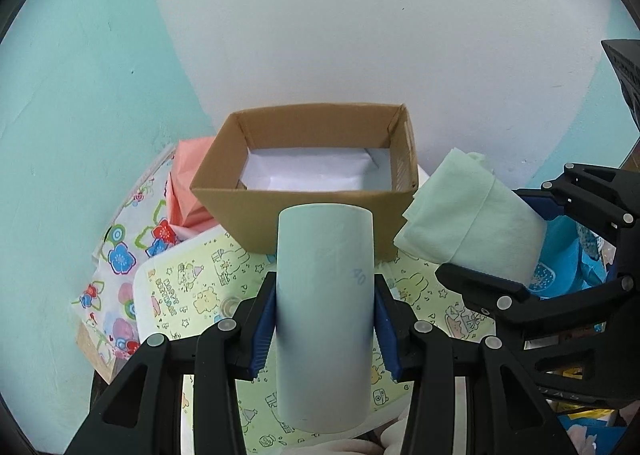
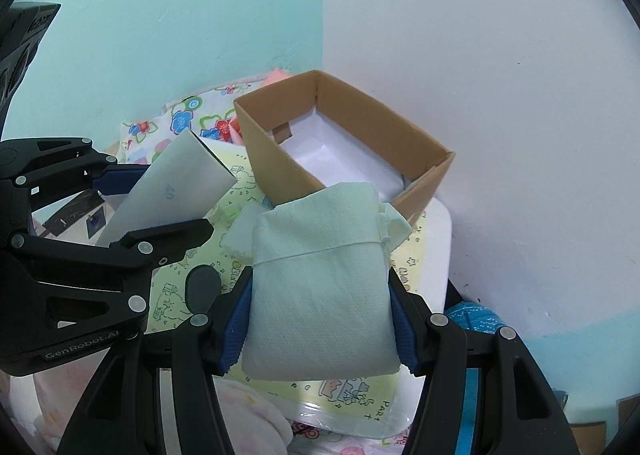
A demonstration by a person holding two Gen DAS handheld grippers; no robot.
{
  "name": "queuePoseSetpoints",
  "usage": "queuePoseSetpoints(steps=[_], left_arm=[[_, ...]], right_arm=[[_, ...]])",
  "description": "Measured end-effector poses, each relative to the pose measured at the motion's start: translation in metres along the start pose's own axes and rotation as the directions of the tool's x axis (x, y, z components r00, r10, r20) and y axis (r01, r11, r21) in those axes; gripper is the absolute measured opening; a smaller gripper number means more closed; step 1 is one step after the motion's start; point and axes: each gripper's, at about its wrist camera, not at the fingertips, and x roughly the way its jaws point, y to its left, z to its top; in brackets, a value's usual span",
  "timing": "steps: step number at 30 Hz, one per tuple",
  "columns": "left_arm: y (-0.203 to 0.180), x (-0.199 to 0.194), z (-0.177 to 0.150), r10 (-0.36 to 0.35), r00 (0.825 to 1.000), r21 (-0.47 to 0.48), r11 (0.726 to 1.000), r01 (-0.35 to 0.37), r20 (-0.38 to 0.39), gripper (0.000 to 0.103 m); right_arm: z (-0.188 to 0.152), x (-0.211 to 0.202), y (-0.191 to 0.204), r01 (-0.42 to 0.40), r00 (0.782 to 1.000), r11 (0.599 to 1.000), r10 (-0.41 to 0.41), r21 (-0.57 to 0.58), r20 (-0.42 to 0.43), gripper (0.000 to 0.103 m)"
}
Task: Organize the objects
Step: 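Lift the paper roll with the left tool while the right tool lifts the tissue pack toward the box, then lower the roll into the cardboard box and open the left tool while the right tool releases the tissue inside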
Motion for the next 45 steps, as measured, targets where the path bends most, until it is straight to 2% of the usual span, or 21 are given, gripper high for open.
queuePoseSetpoints(steps=[17,23,37,45], left_arm=[[-0.006,0.008,0.028,0.005,1.000,0.065,0.998,-0.005,0.000,0.045],[0.000,0.013,0.043,-0.026,1.000,0.064,0.998,0.026,0.006,0.045],[0.006,0.039,0.071,-0.042,0.999,0.141,0.989,0.040,0.008,0.045],[0.018,0.061,0.078,-0.062,0.998,0.145,0.987,0.062,-0.003,0.045]], right_arm=[[0.010,0.000,-0.013,0.064,0.998,0.998,-0.064,-0.008,0.028,0.064],[0.020,0.001,-0.022,0.069,0.997,0.998,-0.069,0.009,0.039,0.064],[0.036,0.021,-0.037,0.076,0.997,0.995,-0.076,0.063,0.012,0.064],[0.044,0.031,-0.041,0.106,0.994,0.994,-0.105,0.039,-0.011,0.064]])
